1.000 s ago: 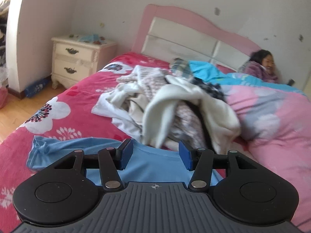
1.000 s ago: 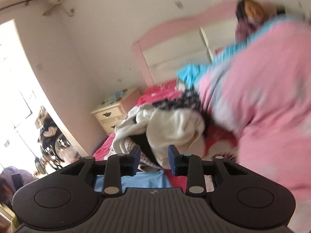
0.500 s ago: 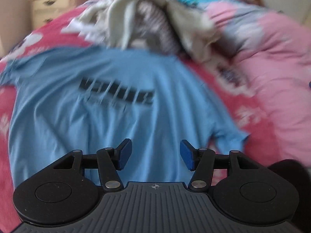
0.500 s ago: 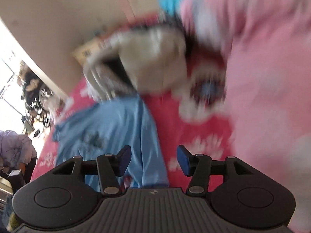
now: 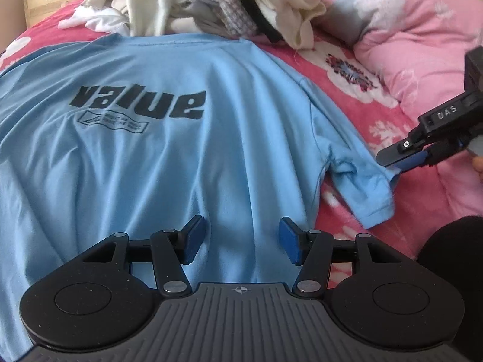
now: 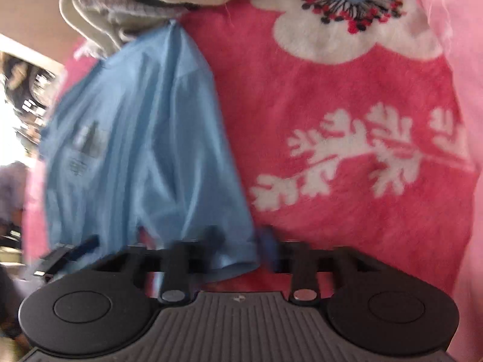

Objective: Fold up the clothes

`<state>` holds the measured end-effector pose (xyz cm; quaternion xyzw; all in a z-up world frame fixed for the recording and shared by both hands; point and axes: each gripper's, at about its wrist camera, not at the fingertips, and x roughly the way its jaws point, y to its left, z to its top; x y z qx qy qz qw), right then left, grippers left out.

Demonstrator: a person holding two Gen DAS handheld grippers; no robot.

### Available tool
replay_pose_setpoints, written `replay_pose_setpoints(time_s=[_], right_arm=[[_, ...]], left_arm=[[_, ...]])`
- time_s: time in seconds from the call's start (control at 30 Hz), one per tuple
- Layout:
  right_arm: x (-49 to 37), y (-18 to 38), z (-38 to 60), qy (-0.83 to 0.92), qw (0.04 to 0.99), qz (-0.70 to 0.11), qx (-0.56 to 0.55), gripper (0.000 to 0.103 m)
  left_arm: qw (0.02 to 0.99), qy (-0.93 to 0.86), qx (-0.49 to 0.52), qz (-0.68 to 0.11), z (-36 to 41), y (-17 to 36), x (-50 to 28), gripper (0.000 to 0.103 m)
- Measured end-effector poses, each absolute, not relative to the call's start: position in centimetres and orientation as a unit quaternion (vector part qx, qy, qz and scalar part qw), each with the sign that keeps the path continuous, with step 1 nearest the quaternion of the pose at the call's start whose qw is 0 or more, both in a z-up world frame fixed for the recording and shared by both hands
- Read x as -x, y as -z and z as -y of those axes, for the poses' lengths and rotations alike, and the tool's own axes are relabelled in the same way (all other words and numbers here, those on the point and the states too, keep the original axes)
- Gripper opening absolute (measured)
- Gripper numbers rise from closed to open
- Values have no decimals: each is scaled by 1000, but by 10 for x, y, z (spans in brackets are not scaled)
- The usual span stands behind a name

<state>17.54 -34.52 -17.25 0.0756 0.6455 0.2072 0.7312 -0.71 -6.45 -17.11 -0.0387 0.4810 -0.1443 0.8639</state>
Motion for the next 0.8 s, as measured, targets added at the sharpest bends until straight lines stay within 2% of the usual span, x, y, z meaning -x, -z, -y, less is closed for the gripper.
replay_pose_setpoints(time_s=[0.03,0.3,0.63,0.7,0.77,0.8], right_arm=[[-175,171,344,-203,739,-639,-60,4],[-203,120,363,-151,827,-540,21,3],[-234,147,373,-65,851,-509,109,3],[-236,152,366,-67,845,-517,121,7],[-235,150,363,-61,845,-517,119,20],[-232,145,365,-61,850,-511,110,22]], left_arm=[[864,143,34,-482,66,173,7,54],[865,133,37,-482,66,176,10,55],[863,130,30,-486,71,176,7,55],[863,131,27,-487,72,177,7,56],[863,132,25,-486,72,177,7,56],[864,133,26,-485,72,176,8,56]])
